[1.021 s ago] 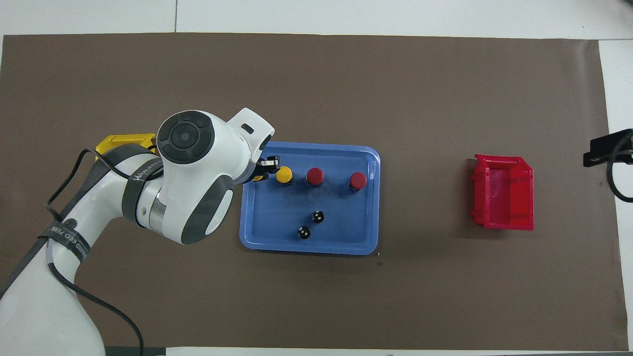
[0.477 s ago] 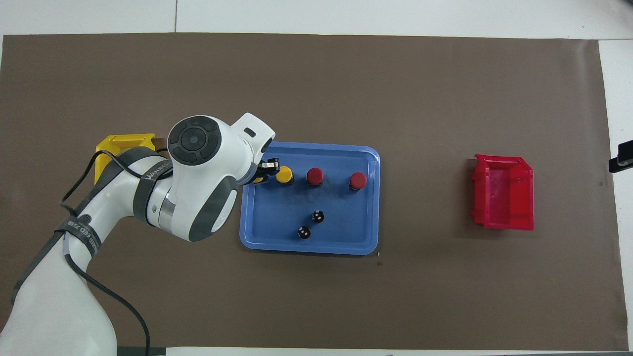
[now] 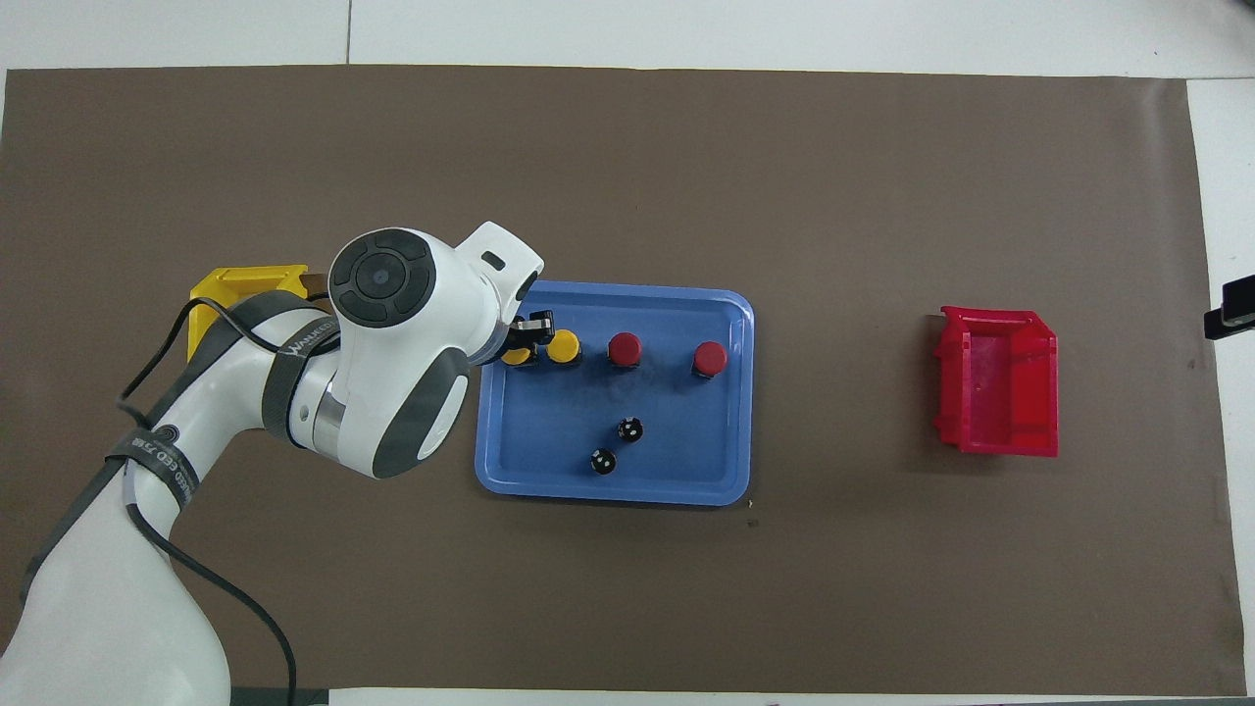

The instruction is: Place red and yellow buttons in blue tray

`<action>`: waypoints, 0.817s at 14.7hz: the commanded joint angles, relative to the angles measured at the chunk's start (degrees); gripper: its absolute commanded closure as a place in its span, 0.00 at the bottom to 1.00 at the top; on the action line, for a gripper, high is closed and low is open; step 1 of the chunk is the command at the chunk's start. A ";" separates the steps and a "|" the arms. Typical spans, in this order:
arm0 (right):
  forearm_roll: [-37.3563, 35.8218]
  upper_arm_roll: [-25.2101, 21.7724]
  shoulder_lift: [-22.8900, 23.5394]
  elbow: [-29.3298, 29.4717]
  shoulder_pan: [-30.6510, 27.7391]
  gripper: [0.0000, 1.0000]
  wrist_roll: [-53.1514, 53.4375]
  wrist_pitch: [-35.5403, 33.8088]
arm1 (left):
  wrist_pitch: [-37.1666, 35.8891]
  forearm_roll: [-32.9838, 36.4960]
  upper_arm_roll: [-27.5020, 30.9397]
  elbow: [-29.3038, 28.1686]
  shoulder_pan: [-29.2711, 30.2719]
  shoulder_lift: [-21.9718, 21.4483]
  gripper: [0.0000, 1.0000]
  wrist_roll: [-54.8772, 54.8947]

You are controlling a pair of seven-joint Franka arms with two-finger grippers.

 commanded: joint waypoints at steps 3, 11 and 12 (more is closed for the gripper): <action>-0.72 0.08 -1.40 -1.97 0.18 0.00 -1.30 1.65 | -17.95 -0.46 1.15 8.96 5.25 -4.28 0.00 2.21; -1.69 -0.01 -1.32 -1.62 0.00 0.00 -1.57 1.73 | -31.07 4.54 1.24 11.18 21.52 -15.19 0.00 29.19; -1.68 -0.01 -1.32 -1.62 -0.26 0.00 -2.00 1.73 | -31.43 4.55 1.24 11.61 23.36 -15.19 0.00 31.72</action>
